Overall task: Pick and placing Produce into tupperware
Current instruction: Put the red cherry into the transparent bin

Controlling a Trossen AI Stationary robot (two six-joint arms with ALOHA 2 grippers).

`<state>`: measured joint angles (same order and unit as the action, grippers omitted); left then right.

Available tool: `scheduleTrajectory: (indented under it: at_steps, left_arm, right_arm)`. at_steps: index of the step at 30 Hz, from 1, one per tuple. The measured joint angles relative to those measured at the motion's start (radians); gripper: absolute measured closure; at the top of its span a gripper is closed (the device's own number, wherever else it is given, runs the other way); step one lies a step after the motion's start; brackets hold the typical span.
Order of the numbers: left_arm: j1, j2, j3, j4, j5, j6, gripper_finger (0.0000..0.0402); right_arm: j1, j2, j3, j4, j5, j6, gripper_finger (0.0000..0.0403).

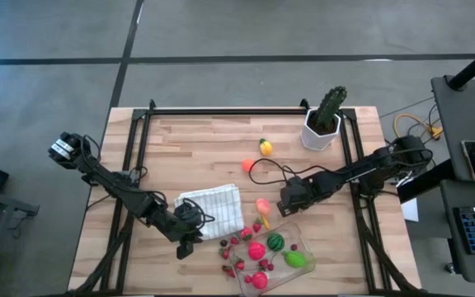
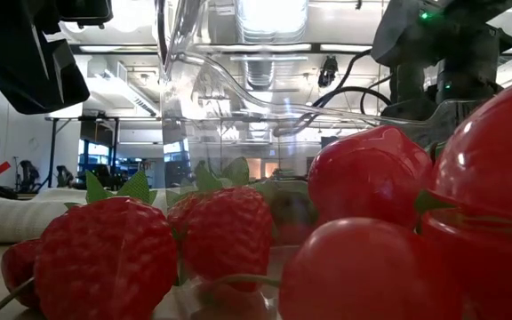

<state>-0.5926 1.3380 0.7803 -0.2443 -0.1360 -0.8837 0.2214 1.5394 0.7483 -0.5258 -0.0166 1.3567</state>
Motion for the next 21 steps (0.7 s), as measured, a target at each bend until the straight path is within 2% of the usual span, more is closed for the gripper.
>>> scheduleTrajectory:
  at_steps: [21]
  left_arm:
    - [0.001,0.000,0.000,0.000,0.000,0.000,0.0320]
  right_arm:
    - [0.000,-0.016,0.002,0.017,-0.008,-0.026,0.0341]
